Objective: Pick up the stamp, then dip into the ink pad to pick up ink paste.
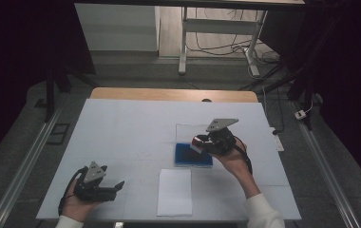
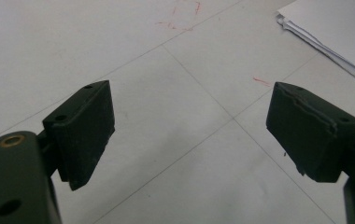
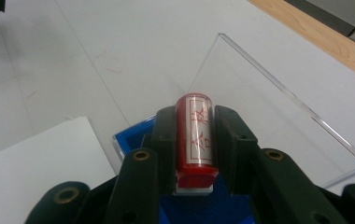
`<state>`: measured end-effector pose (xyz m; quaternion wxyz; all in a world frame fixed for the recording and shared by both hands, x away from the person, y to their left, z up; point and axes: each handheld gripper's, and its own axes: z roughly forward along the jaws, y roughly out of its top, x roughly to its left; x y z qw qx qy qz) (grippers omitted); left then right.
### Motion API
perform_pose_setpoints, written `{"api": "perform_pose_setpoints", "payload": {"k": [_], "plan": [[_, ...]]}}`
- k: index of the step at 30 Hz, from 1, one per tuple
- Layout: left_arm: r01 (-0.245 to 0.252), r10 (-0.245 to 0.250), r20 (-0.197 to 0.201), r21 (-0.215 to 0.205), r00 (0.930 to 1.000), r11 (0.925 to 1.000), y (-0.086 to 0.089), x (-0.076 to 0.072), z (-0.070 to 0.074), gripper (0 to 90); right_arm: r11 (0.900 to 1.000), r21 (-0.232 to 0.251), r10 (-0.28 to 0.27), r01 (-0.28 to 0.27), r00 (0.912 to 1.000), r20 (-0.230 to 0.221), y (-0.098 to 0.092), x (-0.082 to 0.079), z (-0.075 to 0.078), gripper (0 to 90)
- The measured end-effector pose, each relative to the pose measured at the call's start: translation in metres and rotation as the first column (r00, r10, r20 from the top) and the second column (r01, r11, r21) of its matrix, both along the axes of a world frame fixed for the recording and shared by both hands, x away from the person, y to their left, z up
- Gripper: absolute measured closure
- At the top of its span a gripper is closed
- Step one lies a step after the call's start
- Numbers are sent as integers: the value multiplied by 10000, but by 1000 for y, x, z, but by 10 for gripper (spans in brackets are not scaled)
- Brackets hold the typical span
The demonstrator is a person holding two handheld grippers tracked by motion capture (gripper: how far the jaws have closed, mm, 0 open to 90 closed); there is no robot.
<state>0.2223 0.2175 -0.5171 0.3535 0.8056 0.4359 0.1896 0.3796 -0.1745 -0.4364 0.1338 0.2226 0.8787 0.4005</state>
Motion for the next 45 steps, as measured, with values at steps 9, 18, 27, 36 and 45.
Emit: {"api": "perform_pose_setpoints", "payload": {"k": [9,18,27,36,45], "plan": [[-34,34,37,6,10000,10000,1,-1,0,156,9974,-721,-4,-26,9991,-415,7,3,-6,700],[-8,8,14,52,10000,10000,0,-2,0,156,9950,-999,-101,65,9993,-348,13,6,-16,700],[-16,16,11,89,10000,10000,1,-1,-1,156,9924,-1194,-363,304,9982,-480,14,11,-27,700],[5,-5,0,119,10000,9999,1,-2,-1,156,9912,-1280,-387,324,9981,-470,15,12,-31,700],[19,-19,0,125,10000,9999,1,-2,-1,156,9885,-1484,-388,293,9974,-615,16,14,-37,700]]}}
